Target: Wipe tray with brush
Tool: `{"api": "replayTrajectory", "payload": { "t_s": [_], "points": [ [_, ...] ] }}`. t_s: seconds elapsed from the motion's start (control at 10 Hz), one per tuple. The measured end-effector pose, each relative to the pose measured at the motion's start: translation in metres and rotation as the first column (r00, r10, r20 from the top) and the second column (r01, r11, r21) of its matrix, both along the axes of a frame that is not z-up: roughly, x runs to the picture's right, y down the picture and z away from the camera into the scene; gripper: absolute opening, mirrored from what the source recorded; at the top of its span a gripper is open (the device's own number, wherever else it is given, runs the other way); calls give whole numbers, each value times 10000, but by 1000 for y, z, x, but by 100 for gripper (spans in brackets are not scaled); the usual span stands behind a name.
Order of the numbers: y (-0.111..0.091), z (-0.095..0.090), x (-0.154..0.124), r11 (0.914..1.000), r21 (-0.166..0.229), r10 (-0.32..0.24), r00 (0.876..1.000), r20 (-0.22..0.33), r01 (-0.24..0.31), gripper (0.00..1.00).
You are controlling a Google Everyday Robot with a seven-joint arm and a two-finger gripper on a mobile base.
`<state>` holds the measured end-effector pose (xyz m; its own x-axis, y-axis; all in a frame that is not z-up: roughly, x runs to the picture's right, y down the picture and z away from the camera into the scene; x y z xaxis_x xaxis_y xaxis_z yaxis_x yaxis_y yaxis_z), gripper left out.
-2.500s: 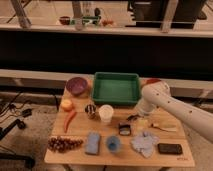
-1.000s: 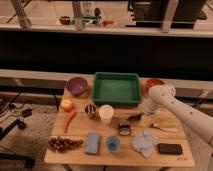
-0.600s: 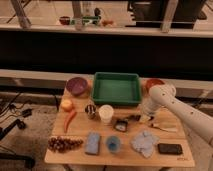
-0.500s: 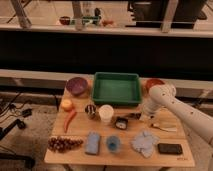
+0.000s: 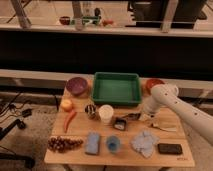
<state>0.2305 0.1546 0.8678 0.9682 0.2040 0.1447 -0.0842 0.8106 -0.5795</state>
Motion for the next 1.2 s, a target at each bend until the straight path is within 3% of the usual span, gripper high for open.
{"api": "replayTrajectory", "payload": {
  "t_s": [0.6, 1.2],
  "points": [
    [-41, -39, 16, 9945, 957, 434, 9991, -21, -430, 9],
    [-90, -97, 29, 9725, 2163, 842, 9963, 163, -857, 9]
  ]
}}
